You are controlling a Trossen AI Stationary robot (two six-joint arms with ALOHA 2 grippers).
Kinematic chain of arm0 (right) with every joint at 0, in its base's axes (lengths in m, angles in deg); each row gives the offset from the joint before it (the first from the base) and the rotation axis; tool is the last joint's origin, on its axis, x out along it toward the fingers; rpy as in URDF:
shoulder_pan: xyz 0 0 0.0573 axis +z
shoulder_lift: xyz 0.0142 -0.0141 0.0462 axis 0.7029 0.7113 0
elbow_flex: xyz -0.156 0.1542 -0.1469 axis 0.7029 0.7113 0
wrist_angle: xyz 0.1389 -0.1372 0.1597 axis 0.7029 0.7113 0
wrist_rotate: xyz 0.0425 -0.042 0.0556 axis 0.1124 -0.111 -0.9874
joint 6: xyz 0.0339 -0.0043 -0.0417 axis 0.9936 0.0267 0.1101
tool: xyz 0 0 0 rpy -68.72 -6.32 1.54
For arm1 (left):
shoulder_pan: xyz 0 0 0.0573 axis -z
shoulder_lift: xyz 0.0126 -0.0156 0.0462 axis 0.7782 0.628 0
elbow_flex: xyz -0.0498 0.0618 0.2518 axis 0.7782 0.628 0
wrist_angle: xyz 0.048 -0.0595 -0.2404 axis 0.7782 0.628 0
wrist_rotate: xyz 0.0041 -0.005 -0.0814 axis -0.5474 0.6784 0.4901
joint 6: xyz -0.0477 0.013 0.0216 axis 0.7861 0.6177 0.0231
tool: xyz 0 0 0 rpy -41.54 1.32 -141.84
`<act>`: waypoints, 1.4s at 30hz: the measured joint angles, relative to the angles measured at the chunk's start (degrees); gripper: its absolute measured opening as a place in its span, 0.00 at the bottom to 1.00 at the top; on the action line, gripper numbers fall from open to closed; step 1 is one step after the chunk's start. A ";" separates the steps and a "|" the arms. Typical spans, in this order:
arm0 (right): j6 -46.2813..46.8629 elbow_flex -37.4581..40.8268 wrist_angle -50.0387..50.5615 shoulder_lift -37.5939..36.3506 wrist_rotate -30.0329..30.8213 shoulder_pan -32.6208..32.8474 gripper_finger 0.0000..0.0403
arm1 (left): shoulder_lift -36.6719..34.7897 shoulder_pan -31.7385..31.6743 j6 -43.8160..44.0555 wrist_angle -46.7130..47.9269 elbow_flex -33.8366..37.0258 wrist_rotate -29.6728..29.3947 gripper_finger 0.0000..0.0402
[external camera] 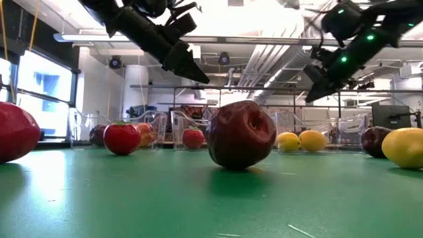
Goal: Sort produce into baskets
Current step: Put the bottom right tomato into the middle transparent bin
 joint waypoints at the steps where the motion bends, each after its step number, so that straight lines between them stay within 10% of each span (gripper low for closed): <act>1: 0.37 1.45 -1.91 -1.24 0.03 1.98 0.00 | 0.00 0.00 -0.19 0.00 0.00 0.59 0.47; 10: 0.36 6.52 -6.67 -6.09 1.18 16.75 0.00 | 0.00 0.00 -2.51 -0.37 0.00 11.17 0.22; 20: 3.91 6.61 -3.64 3.24 3.69 12.99 0.00 | 0.00 0.00 -2.59 -0.72 0.00 13.08 0.03; 42: -0.92 1.77 -0.30 7.16 -2.32 6.81 0.00 | 0.00 0.22 -4.93 -0.67 1.13 14.63 0.00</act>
